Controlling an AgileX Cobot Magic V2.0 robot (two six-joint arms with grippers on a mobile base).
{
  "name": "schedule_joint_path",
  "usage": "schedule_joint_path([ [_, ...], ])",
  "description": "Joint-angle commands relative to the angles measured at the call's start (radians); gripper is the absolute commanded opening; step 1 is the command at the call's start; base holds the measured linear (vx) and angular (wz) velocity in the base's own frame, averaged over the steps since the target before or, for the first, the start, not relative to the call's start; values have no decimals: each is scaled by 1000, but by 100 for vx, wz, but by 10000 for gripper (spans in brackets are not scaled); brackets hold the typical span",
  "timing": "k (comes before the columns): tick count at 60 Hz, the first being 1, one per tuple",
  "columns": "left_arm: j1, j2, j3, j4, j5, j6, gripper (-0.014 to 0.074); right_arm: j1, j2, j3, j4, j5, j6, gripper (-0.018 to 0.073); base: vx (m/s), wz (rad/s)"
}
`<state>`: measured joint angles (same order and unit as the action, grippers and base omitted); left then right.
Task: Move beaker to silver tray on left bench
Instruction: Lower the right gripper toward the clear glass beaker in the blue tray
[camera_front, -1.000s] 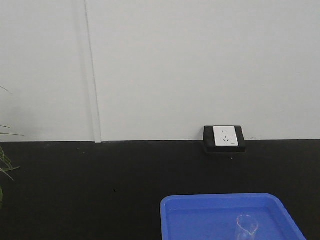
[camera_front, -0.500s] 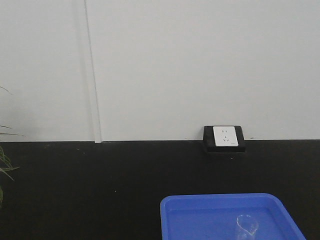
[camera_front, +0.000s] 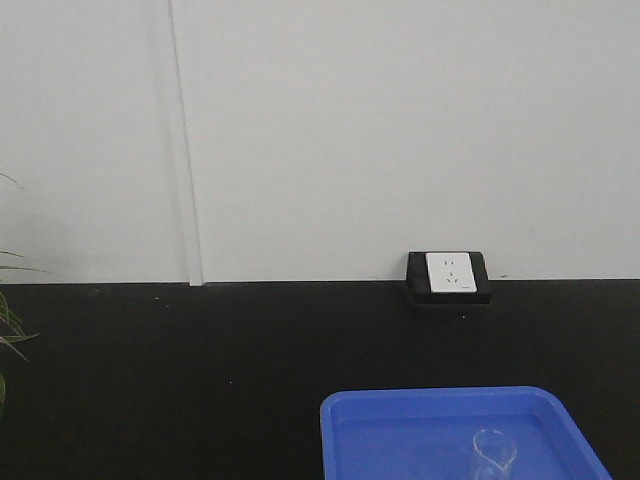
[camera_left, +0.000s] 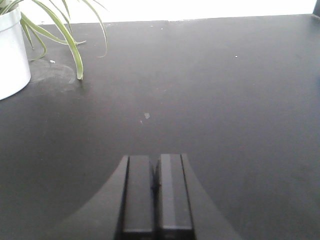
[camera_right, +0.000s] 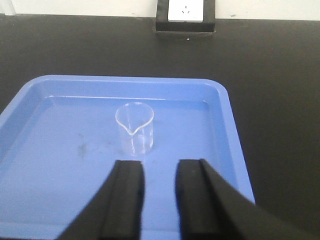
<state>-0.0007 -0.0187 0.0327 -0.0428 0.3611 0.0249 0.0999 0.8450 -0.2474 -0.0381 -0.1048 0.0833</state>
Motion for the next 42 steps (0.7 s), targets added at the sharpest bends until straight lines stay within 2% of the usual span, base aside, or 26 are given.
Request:
schedule_joint_path([
  [1, -3, -7, 21, -8, -80, -1, 1, -2, 79, -35, 4, -192, 2, 414, 0, 0],
  [13, -3, -7, 21, -8, -80, -1, 1, -2, 308, -35, 6, -432, 0, 522, 0, 0],
  [30, -3, -7, 21, -8, -80, -1, 1, -2, 650, -35, -6, -769, -1, 535, 0, 0],
  [42, -3, -7, 21, -8, -80, -1, 1, -2, 823, -52, -66, -849, -2, 535, 0, 0],
])
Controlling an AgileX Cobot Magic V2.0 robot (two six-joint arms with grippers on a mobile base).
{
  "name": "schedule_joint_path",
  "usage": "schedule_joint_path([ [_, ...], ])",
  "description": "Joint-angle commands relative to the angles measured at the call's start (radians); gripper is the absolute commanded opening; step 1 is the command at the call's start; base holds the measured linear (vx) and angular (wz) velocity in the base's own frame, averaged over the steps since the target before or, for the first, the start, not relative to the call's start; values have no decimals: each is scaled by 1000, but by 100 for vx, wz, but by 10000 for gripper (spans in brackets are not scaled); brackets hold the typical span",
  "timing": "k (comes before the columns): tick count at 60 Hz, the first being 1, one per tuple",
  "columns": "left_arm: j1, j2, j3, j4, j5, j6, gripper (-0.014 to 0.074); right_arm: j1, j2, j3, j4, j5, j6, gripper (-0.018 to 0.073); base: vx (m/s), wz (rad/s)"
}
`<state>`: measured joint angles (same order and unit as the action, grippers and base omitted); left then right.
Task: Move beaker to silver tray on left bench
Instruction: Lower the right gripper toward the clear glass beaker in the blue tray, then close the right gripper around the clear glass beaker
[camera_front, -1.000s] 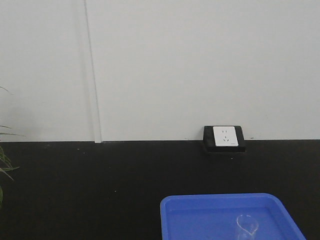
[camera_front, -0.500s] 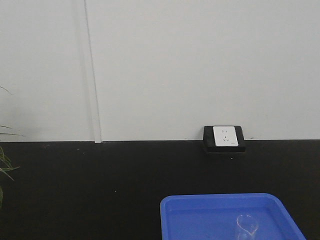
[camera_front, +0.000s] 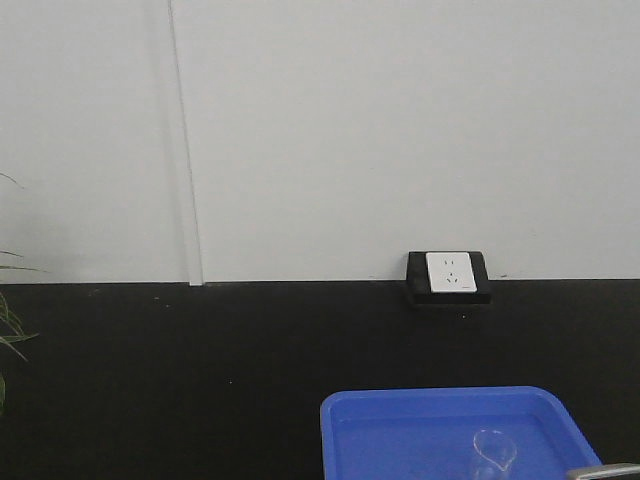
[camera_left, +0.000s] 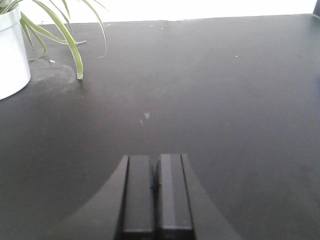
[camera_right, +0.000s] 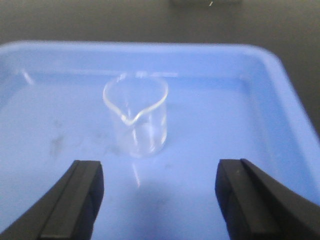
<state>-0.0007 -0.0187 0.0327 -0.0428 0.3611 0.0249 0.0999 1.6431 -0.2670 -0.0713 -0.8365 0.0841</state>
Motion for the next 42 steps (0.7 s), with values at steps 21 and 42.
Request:
schedule_joint_path([
  [21, -3, -7, 21, -8, -80, -1, 1, -2, 180, -200, -51, -146, -7, 535, 0, 0],
  [42, -3, -7, 21, -8, -80, -1, 1, -2, 315, -409, -86, -52, -1, 533, 0, 0],
])
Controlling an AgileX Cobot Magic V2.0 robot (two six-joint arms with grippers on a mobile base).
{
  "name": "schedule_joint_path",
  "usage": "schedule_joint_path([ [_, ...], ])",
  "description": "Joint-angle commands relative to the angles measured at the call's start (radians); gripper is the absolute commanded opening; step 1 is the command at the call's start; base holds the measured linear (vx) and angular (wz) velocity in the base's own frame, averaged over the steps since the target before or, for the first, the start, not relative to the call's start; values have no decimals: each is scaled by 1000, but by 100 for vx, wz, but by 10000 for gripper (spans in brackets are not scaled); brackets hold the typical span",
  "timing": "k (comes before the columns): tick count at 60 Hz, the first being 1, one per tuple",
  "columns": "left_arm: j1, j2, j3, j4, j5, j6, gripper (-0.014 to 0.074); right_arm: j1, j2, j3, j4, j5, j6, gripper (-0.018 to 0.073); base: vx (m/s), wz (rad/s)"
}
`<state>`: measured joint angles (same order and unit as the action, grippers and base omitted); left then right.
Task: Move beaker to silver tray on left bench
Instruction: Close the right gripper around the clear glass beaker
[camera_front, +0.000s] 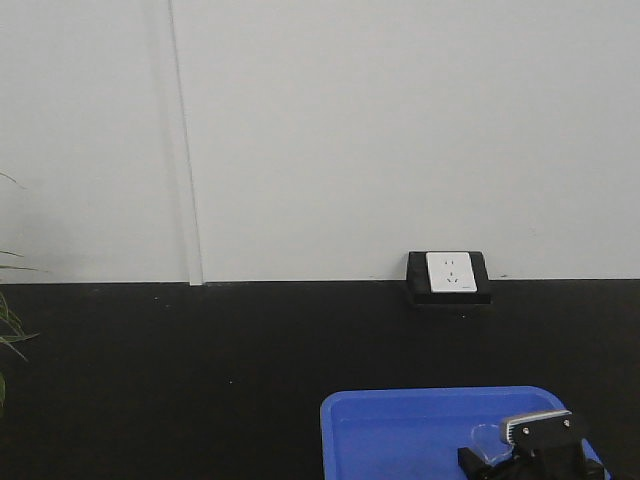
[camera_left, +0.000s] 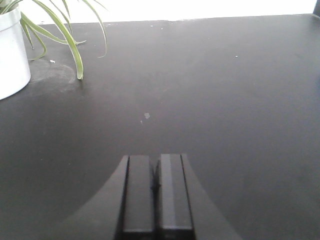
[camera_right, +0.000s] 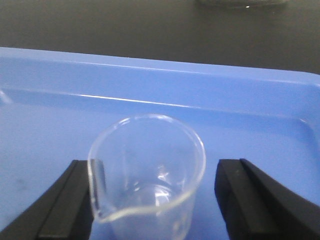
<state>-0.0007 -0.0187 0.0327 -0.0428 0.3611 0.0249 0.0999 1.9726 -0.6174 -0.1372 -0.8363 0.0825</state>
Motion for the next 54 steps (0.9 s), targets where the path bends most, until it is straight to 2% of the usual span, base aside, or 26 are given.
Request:
schedule_joint_path([
  [1, -3, -7, 21, -8, -80, -1, 1, -2, -9, -66, -23, -48, 2, 532, 0, 0],
  [11, -3, -7, 21, -8, -80, -1, 1, -2, 31, -108, -45, -35, 2, 517, 0, 0],
  [16, -3, -7, 21, -8, -80, -1, 1, -2, 44, -109, -44, -44, 2, 480, 0, 0],
  [23, -3, -7, 21, -8, -80, -1, 1, -2, 47, -109, -44, -41, 2, 372, 0, 0],
  [37, -3, -7, 21, -8, -80, -1, 1, -2, -34, -103, -65, -21, 10, 46, 0, 0],
  [40, -3, -7, 21, -8, -80, -1, 1, -1, -73, -103, -106, 12, 26, -19, 0, 0],
  [44, -3, -7, 21, -8, -80, -1, 1, 6, -125, -103, -185, 66, 64, -17, 0, 0],
  [49, -3, -7, 21, -8, -80, -1, 1, 29, -211, -103, -336, 160, 117, -15, 0, 0],
  [54, -3, -7, 21, -8, -80, -1, 1, 68, -284, -103, -429, 211, 193, -15, 0, 0],
])
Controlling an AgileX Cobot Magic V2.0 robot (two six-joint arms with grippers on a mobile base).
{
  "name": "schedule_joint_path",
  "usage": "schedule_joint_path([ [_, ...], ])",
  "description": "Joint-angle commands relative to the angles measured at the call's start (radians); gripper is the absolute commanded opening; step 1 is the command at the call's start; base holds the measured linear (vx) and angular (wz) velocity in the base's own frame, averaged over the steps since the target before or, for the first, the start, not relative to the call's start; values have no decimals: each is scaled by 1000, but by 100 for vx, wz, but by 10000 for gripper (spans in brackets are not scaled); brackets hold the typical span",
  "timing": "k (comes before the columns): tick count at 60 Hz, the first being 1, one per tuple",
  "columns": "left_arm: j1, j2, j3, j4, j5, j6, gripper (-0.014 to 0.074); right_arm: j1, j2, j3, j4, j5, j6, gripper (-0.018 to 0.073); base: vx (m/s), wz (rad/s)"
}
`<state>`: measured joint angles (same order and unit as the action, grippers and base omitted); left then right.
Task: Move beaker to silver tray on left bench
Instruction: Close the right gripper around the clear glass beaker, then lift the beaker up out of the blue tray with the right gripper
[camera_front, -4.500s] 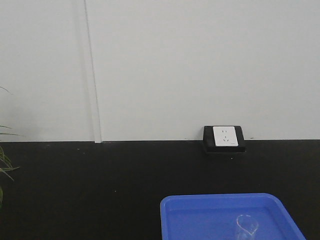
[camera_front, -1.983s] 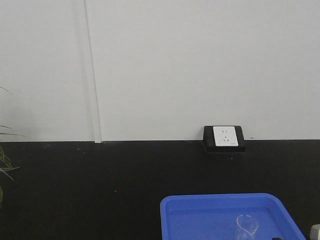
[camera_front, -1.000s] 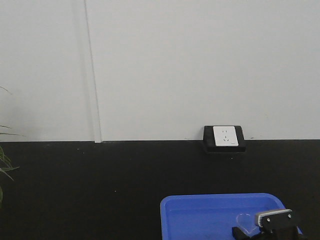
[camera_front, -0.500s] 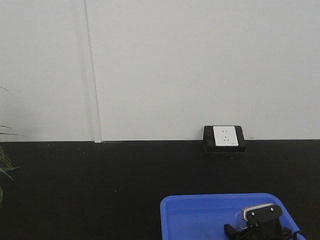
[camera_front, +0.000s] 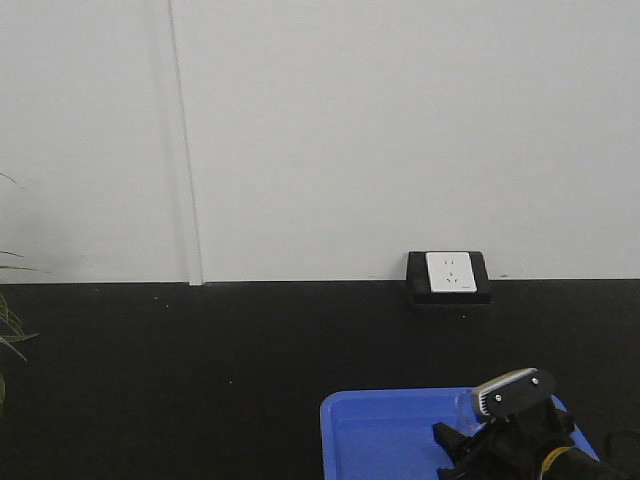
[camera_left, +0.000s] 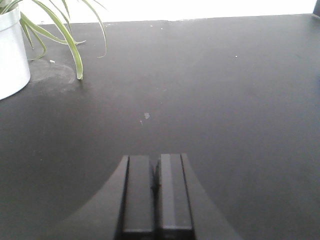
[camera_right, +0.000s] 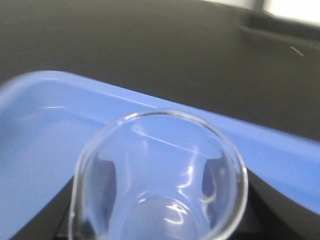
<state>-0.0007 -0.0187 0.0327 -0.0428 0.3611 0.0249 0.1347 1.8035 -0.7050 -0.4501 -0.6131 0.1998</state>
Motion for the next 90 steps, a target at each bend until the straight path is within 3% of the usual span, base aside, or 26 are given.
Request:
schedule_joint_path([
  [1, -3, -7, 21, -8, -80, -1, 1, 42, -130, -16, -125, -7, 94, -14, 0, 0],
  [9, -3, -7, 21, -8, -80, -1, 1, 135, -261, -18, -141, 18, 214, -14, 0, 0],
  [20, -3, -7, 21, -8, -80, -1, 1, 296, -426, -44, -138, 168, 249, -14, 0, 0],
  [21, -3, -7, 21, -8, -80, -1, 1, 383, -503, -83, -134, 265, 258, -14, 0, 0],
  [31, -3, -7, 21, -8, -80, -1, 1, 456, -565, -131, -109, 339, 258, -14, 0, 0],
  [90, -3, -7, 20, -8, -79, -1, 1, 466, -580, -134, -115, 359, 258, -11, 0, 0],
])
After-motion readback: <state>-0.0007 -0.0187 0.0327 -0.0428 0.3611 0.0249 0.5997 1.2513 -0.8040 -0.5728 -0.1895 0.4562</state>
